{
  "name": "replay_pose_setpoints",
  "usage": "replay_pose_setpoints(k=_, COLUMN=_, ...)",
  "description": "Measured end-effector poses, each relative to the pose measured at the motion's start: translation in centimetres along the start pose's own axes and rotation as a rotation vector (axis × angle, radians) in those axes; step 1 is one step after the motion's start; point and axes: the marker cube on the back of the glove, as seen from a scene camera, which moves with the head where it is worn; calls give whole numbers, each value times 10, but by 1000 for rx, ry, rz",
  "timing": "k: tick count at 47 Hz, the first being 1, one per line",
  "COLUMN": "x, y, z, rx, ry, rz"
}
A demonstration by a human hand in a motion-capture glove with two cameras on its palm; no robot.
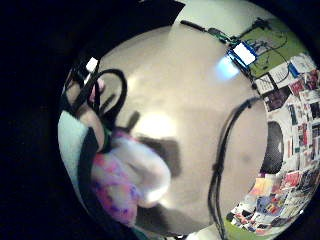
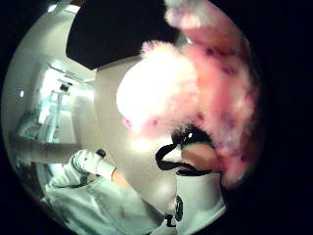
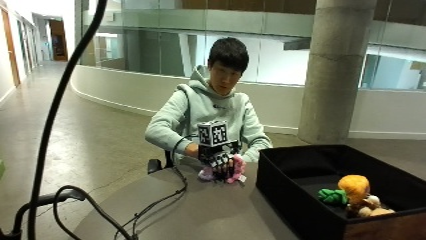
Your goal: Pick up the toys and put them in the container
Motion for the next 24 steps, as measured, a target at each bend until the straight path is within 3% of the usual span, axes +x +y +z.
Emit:
replay_pose_setpoints(k=7, x=1, y=-18, z=-3, rx=-17, ry=22, rz=-65)
replay_pose_setpoints(k=18, x=14, y=-32, z=-38, rx=-557, ry=-230, rz=63)
replay_pose_setpoints(k=24, x=13, y=-54, z=-98, rx=-478, ry=-193, rz=103)
